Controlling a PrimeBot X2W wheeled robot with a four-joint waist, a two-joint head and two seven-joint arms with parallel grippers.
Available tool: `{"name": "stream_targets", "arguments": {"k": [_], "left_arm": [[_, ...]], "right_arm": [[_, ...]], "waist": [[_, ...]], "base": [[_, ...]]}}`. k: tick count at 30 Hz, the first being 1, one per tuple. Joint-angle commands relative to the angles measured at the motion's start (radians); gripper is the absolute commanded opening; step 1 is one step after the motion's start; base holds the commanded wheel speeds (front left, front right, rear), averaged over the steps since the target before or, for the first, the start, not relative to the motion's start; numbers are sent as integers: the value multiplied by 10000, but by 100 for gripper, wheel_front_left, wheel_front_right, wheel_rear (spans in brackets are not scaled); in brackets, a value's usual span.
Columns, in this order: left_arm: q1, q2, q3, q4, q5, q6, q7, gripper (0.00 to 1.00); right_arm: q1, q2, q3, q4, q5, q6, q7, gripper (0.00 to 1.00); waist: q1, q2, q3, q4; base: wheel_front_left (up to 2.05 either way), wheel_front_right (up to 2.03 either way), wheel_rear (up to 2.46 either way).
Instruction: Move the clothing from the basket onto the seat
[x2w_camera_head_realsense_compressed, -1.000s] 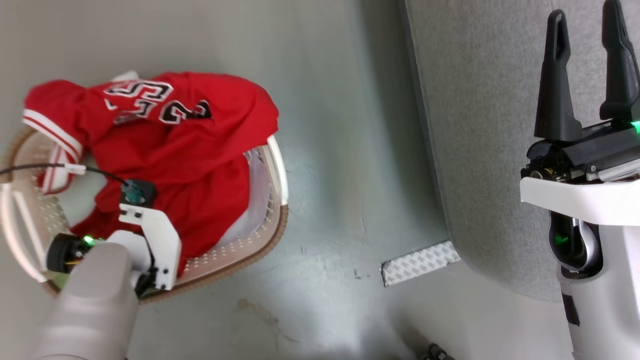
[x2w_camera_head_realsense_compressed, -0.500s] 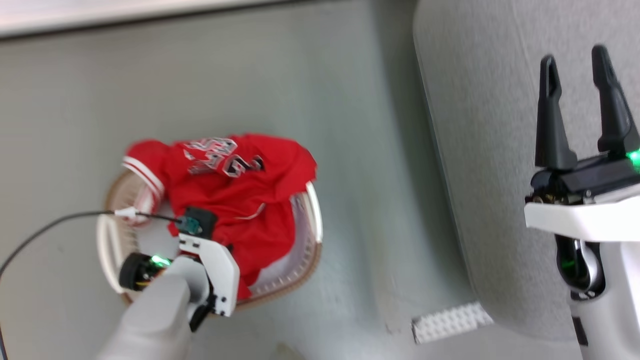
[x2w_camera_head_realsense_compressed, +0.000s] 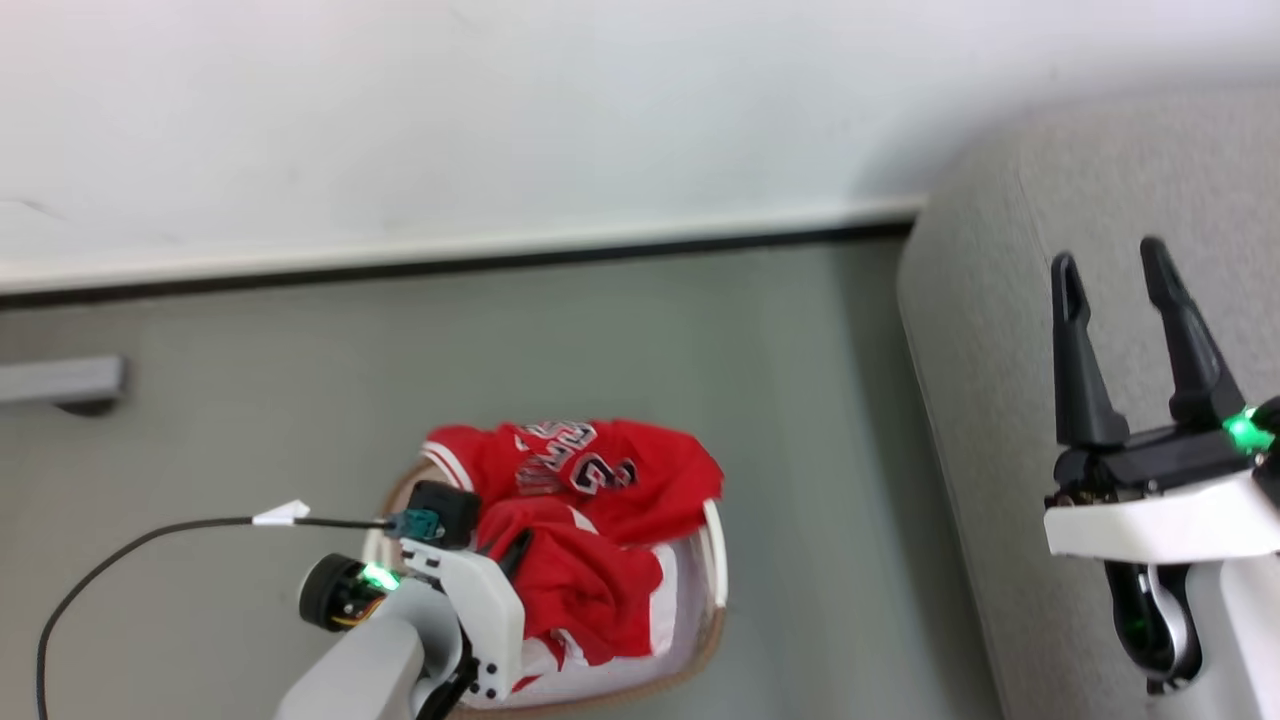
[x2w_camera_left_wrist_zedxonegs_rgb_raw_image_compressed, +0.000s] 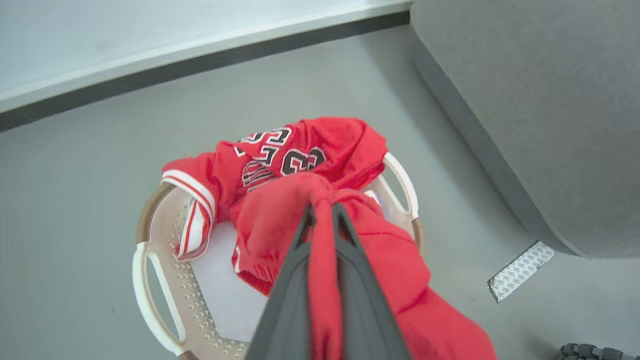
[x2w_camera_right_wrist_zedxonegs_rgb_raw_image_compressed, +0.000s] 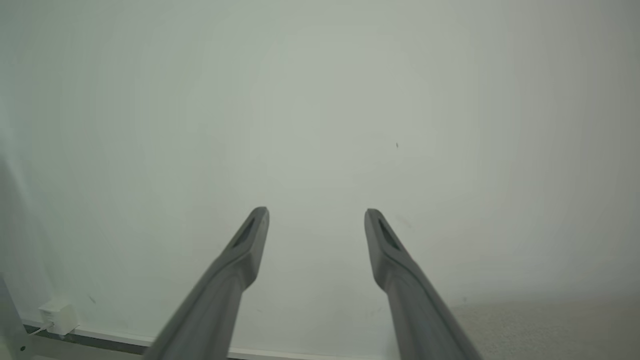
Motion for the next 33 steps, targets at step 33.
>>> {"name": "stream_targets", "arguments": {"k": [33], "left_arm": [[248, 1930, 581, -8027, 146, 2208, 147, 0]], "right_arm": [[1654, 53, 1707, 151, 278, -21, 11, 100]], "waist": [[3, 0, -2420, 1070]], "base": [[0, 0, 0]]}}
